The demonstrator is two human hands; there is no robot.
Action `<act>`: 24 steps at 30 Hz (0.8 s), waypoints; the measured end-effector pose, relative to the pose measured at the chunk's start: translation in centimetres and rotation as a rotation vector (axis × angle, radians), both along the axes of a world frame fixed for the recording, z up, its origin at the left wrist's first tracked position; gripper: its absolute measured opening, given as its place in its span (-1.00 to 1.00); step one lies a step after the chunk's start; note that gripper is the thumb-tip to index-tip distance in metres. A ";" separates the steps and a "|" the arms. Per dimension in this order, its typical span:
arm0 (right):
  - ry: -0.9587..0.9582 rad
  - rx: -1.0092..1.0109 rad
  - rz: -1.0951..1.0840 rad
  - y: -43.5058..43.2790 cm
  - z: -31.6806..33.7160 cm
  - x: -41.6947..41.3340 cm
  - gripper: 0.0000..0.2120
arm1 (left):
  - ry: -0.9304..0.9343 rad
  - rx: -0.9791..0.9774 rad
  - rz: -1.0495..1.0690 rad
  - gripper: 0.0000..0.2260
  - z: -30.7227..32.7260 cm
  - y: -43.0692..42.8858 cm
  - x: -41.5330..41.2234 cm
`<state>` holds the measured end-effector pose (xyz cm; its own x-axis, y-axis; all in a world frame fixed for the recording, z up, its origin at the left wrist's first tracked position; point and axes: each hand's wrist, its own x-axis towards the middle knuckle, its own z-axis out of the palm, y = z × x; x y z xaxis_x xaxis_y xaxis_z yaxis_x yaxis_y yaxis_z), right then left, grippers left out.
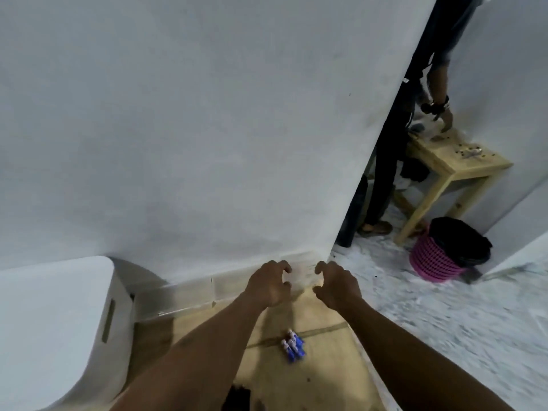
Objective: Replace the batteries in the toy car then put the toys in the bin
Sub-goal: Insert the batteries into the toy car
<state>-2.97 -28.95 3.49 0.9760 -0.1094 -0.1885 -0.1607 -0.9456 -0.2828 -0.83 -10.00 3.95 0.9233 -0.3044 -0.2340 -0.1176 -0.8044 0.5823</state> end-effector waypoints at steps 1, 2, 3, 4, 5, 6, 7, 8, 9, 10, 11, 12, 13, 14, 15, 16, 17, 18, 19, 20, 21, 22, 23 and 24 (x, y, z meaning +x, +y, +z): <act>0.003 -0.011 0.030 -0.4 -0.6 0.8 -0.61 | -0.009 0.019 -0.009 -0.67 -0.5 -0.9 0.8; 0.003 -0.037 0.079 -0.7 -1.3 1.6 -0.59 | -0.019 0.043 -0.019 -0.67 -1.0 -1.7 1.5; 0.002 -0.073 0.136 -0.9 -1.8 2.1 -0.57 | -0.029 0.075 -0.031 -0.65 -1.5 -2.3 2.1; 0.002 -0.103 0.184 -1.0 -2.3 2.6 -0.54 | -0.045 0.119 -0.052 -0.64 -1.9 -2.7 2.7; -0.001 -0.126 0.219 -1.1 -2.5 3.0 -0.52 | -0.068 0.177 -0.081 -0.62 -2.2 -3.0 3.1; -0.007 -0.147 0.248 -1.3 -2.8 3.4 -0.50 | -0.095 0.242 -0.112 -0.60 -2.5 -3.3 3.6; -0.018 -0.174 0.281 -1.4 -3.1 3.7 -0.47 | -0.118 0.296 -0.136 -0.59 -2.7 -3.4 4.0; -0.031 -0.209 0.321 -1.6 -3.3 3.9 -0.45 | -0.135 0.328 -0.152 -0.58 -2.9 -3.5 4.3; -0.041 -0.244 0.359 -1.8 -3.4 4.1 -0.44 | -0.146 0.341 -0.166 -0.57 -3.0 -3.4 4.6; -0.053 -0.269 0.392 -1.9 -3.6 4.2 -0.45 | -0.157 0.342 -0.181 -0.56 -3.2 -3.2 4.8; -0.073 -0.290 0.417 -2.0 -3.7 4.3 -0.46 | -0.174 0.335 -0.198 -0.55 -3.4 -2.9 4.9; -0.099 -0.309 0.441 -2.2 -4.0 4.3 -0.49 | -0.191 0.322 -0.212 -0.55 -3.5 -2.6 4.9; -0.134 -0.318 0.469 -2.3 -4.2 4.5 -0.52 | -0.203 0.303 -0.218 -0.56 -3.5 -2.3 5.0; -0.161 -0.325 0.502 -2.4 -4.5 4.6 -0.53 | -0.211 0.284 -0.219 -0.56 -3.5 -2.0 5.1; -0.178 -0.337 0.533 -2.5 -4.7 4.7 -0.54 | -0.219 0.271 -0.219 -0.56 -3.6 -1.8 5.1; -0.198 -0.351 0.556 -2.6 -4.8 4.8 -0.54 | -0.229 0.265 -0.222 -0.56 -3.6 -1.5 5.2; -0.220 -0.360 0.572 -2.6 -5.0 4.8 -0.53 | -0.238 0.263 -0.232 -0.53 -3.7 -1.3 5.2; -0.248 -0.365 0.583 -2.7 -5.2 4.9 -0.52 | -0.243 0.258 -0.244 -0.50 -3.8 -1.1 5.2; -0.271 -0.366 0.593 -2.8 -5.3 5.0 -0.52 | -0.242 0.249 -0.252 -0.48 -3.9 -1.0 5.1; -0.286 -0.367 0.606 -2.8 -5.4 5.1 -0.53 | -0.240 0.238 -0.254 -0.47 -4.0 -0.9 5.1; -0.292 -0.372 0.624 -2.8 -5.5 5.2 -0.54 | -0.241 0.226 -0.250 -0.47 -4.1 -0.8 5.0; -0.296 -0.380 0.642 -2.8 -5.7 5.2 -0.54 | -0.245 0.216 -0.242 -0.47 -4.3 -0.8 4.9; -0.298 -0.383 0.658 -2.8 -5.8 5.3 -0.52 | -0.248 0.206 -0.234 -0.47 -4.4 -0.7 4.8; -0.294 -0.384 0.665 -2.8 -5.9 5.3 -0.50 | -0.253 0.196 -0.227 -0.47 -4.6 -0.7 4.7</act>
<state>2.35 -31.71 -2.41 0.8633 0.5044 0.0183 0.4976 -0.8566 0.1365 3.87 -10.74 -0.61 0.8739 -0.4794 -0.0811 -0.4253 -0.8345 0.3503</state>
